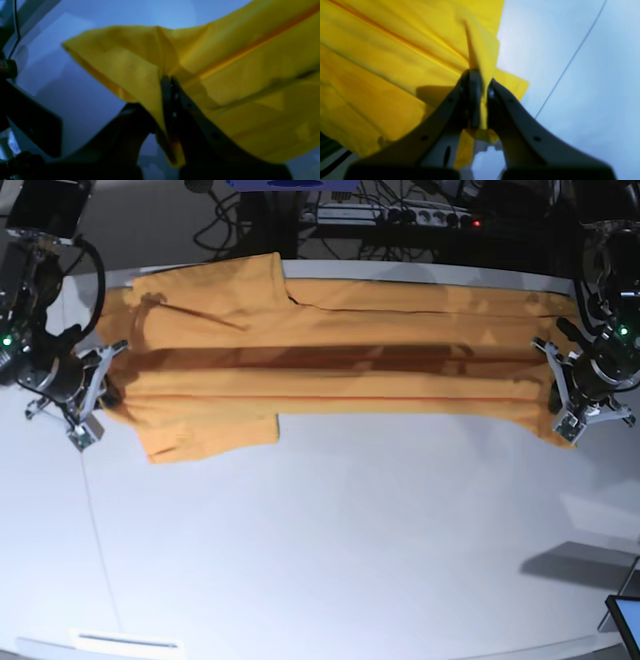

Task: Fold the T-shirt properly
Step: 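Lay the folded half down and pull it flat with both grippers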

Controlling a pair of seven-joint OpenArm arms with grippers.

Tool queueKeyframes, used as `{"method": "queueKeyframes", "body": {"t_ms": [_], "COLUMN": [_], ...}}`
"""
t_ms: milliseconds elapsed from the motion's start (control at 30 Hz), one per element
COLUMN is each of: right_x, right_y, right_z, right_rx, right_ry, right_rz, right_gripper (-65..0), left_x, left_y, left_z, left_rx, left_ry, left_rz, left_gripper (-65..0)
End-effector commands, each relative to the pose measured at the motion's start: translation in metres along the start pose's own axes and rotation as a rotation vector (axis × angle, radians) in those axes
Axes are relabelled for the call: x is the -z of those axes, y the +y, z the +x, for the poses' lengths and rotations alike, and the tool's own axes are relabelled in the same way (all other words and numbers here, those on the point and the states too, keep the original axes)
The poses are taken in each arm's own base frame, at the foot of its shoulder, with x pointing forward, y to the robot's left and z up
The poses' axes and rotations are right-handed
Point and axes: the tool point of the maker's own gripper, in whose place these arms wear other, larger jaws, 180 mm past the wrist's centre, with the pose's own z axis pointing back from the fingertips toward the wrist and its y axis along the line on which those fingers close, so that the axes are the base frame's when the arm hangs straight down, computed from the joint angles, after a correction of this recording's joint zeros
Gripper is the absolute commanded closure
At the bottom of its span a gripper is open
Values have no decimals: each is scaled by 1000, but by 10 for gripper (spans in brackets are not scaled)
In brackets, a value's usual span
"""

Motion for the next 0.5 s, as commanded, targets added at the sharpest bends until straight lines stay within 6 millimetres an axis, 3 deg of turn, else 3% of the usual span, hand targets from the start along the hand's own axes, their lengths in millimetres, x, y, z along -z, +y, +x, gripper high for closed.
{"method": "queueKeyframes", "body": {"t_ms": [0,467], "right_x": [-8,10], "right_y": [-15,14], "right_z": [3,-1], "right_rx": [-12,47], "right_ry": [5,-1], "right_rz": [-54,20], "right_gripper": [-1,-1], "left_x": [-7,-7], "left_y": [18,-5], "left_z": [-8,-38], "left_rx": [32,57], "left_ry": [50,127], "left_rz": [61,1], "left_gripper": [0,0]}}
